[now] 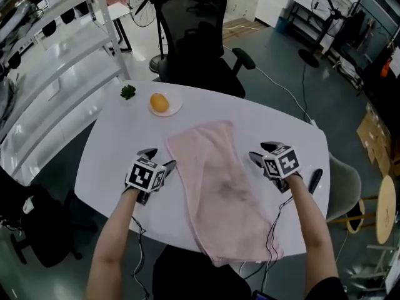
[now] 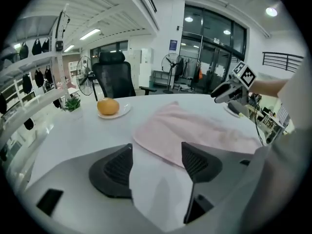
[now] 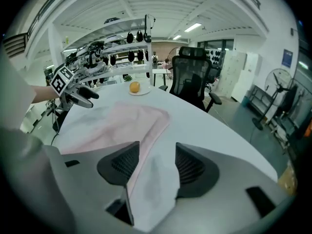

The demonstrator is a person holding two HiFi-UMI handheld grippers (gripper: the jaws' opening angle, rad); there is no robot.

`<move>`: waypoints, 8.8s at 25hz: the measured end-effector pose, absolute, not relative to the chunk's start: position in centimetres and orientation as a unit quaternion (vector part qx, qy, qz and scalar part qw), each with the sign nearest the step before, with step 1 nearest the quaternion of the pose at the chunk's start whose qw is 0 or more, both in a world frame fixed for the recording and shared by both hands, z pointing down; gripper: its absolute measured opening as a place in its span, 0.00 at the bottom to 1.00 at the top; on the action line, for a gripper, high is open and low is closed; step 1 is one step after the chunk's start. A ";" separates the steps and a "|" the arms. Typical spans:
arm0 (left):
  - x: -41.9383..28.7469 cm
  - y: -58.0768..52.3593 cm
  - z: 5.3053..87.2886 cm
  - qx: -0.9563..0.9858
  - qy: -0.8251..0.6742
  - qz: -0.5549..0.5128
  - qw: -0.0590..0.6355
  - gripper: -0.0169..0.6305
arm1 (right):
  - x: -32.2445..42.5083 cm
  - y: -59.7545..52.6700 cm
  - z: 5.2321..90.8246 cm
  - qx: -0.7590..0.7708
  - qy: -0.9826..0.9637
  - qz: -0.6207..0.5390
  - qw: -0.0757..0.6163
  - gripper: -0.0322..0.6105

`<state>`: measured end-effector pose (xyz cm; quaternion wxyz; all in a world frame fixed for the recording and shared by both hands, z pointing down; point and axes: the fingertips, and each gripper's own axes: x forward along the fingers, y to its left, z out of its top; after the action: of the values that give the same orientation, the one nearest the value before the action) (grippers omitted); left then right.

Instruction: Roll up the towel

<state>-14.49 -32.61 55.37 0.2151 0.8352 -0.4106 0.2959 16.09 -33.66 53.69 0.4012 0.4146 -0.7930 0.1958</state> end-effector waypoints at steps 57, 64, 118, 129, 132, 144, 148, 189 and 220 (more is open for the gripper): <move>-2.1 -59.9 58.3 0.768 -0.230 0.558 -0.213 0.33 | 22.3 -57.6 58.7 0.543 -0.696 0.184 0.434 0.41; -1.7 -55.8 52.7 0.818 -0.256 0.492 -0.152 0.54 | 21.4 -53.8 54.8 0.512 -0.725 0.170 0.429 0.58; 0.4 0.9 62.1 0.834 -0.095 0.529 -0.123 0.29 | 21.9 3.7 61.8 0.149 -0.794 -0.052 0.587 0.29; 0.5 1.6 63.4 0.824 -0.077 0.555 -0.085 0.07 | 21.4 4.3 63.9 0.088 -0.777 -0.041 0.622 0.11; -0.1 2.2 63.1 0.826 -0.080 0.556 -0.050 0.07 | 21.4 4.5 63.7 0.078 -0.778 -0.043 0.622 0.09; -1.6 1.9 59.5 0.846 -0.068 0.529 0.026 0.07 | 20.4 2.6 59.9 0.081 -0.802 0.003 0.592 0.09; -1.6 -0.3 57.0 0.858 -0.069 0.508 0.038 0.07 | 20.5 -0.5 57.0 0.116 -0.816 0.025 0.566 0.09; -3.3 -28.5 61.5 0.833 -0.183 0.516 0.076 0.32 | 20.7 -28.5 62.3 0.267 -0.743 0.034 0.613 0.20; -2.0 -13.1 61.3 0.835 -0.133 0.534 -0.026 0.41 | 20.5 -11.5 61.3 0.155 -0.752 -0.080 0.635 0.42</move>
<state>-2.00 -13.07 61.30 -0.0259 0.8347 -0.1330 0.5337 20.52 -11.54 61.33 0.6352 0.1555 -0.7523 -0.0802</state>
